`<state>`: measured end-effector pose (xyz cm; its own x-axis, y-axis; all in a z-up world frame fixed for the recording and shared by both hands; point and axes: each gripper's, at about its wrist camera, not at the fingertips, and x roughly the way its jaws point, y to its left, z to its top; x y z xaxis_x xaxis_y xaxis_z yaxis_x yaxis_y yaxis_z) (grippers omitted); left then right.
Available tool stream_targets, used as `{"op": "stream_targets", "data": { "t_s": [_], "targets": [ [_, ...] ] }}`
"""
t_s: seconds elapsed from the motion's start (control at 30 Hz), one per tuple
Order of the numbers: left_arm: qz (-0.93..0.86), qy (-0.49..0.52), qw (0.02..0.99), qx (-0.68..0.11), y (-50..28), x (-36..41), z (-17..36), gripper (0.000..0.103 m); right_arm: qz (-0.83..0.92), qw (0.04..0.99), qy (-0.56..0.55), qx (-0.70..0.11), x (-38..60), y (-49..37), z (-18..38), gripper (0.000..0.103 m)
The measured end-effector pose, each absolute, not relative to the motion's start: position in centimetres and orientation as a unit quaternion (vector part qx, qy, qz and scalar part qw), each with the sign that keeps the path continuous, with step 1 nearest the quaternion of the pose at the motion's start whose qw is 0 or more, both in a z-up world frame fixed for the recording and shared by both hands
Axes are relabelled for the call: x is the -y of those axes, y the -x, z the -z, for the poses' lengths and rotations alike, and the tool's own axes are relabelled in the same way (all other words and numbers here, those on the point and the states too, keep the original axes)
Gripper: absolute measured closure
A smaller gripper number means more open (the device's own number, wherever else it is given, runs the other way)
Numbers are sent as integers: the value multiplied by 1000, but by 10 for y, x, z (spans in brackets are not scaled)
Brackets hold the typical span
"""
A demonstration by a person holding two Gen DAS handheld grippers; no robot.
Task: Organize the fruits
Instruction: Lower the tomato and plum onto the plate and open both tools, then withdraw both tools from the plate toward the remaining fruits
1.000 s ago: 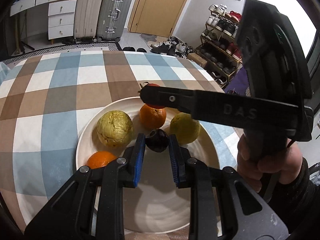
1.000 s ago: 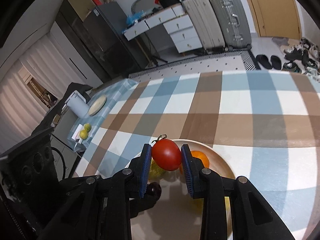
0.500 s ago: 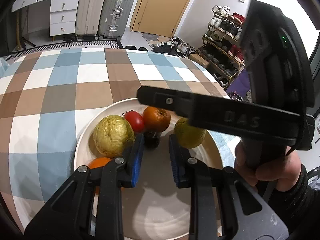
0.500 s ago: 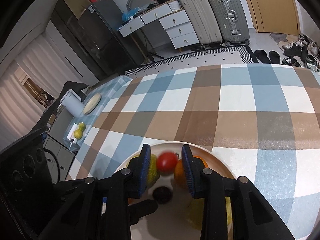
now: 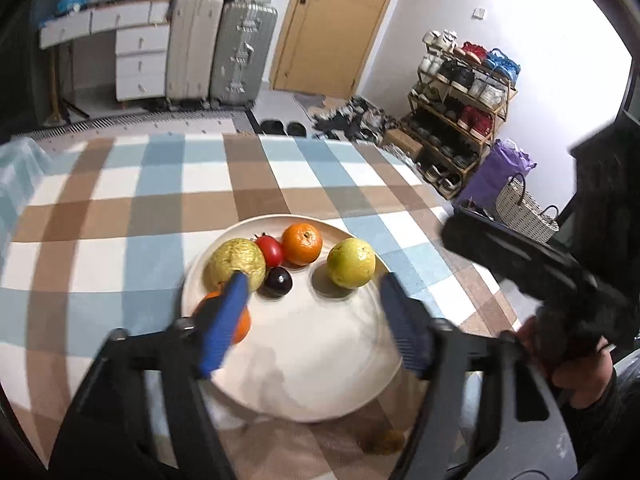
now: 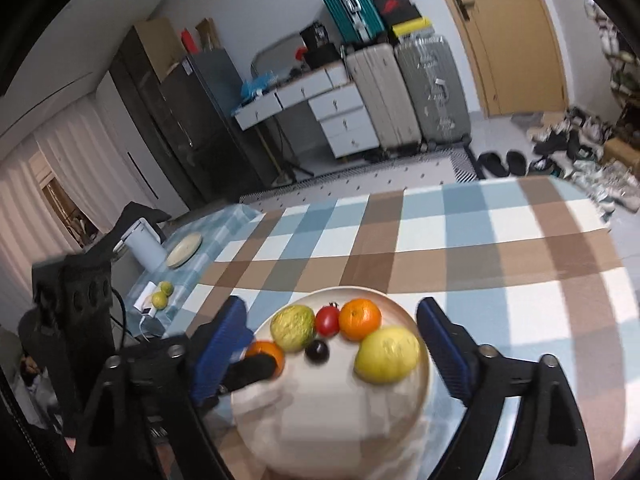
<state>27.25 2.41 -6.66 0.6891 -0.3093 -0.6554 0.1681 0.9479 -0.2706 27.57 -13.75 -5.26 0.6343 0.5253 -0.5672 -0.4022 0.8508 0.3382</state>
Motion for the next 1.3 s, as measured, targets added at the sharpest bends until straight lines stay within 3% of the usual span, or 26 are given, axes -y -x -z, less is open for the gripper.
{"op": "stream_targets", "data": {
  "t_s": [0.17, 0.4, 0.57, 1.0, 1.3],
  "targets": [
    [101, 84, 926, -353, -234, -25, 46, 22, -251, 919, -81, -294, 148, -219, 39, 0],
    [78, 66, 935, -341, -185, -21, 28, 17, -230, 936, -89, -252, 160, -152, 29, 0],
    [66, 63, 943, -319, -142, -17, 22, 1, -220, 938, -78, -255, 162, -121, 30, 0],
    [34, 74, 945, -315, -80, -34, 37, 1, -232, 946, -35, -222, 151, -50, 42, 0],
    [15, 93, 937, -336, -54, -54, 71, 1, -229, 936, -21, -268, 150, -31, 75, 0]
  ]
}}
